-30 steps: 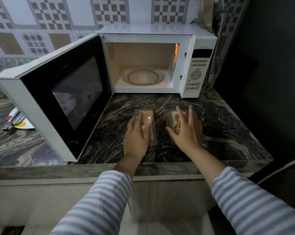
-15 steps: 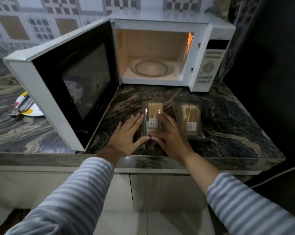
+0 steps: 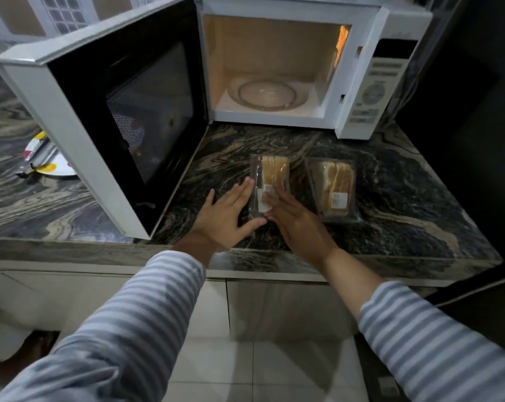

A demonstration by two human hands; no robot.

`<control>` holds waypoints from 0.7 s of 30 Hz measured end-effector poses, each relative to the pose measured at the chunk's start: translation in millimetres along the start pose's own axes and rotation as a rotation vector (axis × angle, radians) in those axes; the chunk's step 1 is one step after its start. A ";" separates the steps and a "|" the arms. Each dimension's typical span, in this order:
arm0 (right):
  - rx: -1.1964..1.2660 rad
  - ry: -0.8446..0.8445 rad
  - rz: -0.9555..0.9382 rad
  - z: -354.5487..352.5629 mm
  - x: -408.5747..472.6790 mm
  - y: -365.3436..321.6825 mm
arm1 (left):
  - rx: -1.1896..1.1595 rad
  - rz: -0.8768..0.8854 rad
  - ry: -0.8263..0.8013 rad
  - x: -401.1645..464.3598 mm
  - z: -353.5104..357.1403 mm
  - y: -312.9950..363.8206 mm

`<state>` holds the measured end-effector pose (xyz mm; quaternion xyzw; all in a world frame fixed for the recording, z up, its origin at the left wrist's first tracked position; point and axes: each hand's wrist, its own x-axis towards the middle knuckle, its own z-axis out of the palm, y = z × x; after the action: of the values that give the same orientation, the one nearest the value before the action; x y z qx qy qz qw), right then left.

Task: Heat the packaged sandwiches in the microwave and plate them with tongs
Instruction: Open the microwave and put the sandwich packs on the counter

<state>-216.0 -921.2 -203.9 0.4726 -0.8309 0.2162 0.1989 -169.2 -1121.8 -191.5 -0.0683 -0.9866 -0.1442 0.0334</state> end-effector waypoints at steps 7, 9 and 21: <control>-0.014 0.024 0.030 -3.0 1.7 -6.3 | 0.028 -0.013 -0.029 0.7 -0.8 -0.1; -0.010 0.021 0.047 -3.4 2.2 -7.3 | 0.021 -0.013 -0.028 0.8 -1.1 -0.5; 0.003 0.018 0.000 -10.3 9.1 -3.9 | -0.079 -0.010 0.031 -1.0 -3.7 0.0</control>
<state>-215.6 -923.7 -189.8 0.4710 -0.8287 0.2215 0.2057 -168.0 -1122.9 -188.1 -0.0623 -0.9799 -0.1842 0.0454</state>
